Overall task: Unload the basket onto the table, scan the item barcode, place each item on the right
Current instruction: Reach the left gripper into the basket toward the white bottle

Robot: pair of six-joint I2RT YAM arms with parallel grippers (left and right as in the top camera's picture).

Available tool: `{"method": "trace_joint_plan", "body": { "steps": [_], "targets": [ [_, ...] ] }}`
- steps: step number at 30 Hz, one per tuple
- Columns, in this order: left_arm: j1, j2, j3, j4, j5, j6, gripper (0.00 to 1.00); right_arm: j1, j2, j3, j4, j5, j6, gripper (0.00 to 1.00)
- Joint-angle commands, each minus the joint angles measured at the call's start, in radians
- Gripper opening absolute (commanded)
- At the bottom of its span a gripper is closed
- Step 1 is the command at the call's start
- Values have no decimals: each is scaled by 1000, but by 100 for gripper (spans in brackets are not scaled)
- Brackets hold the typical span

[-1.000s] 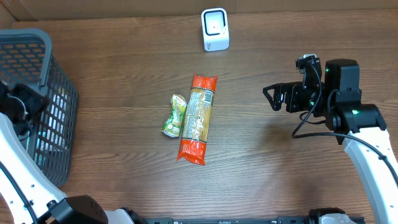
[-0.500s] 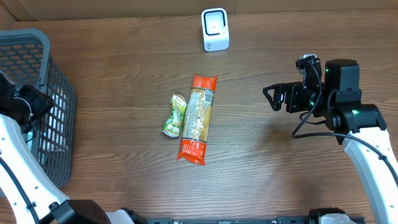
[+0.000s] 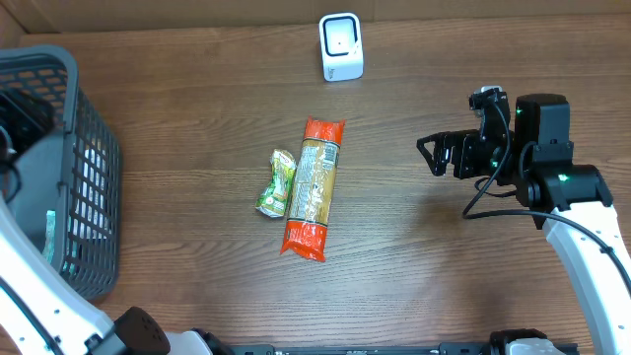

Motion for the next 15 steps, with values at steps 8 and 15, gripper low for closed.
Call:
{"method": "trace_joint_plan", "body": {
  "steps": [8,15],
  "targets": [
    [219,12,35,-77,-185,-209,77,5,4,25,2,-5,-2,100],
    [282,41,-216,37,-161,-62,70,5,19,25,5,-1,-2,100]
  ]
}}
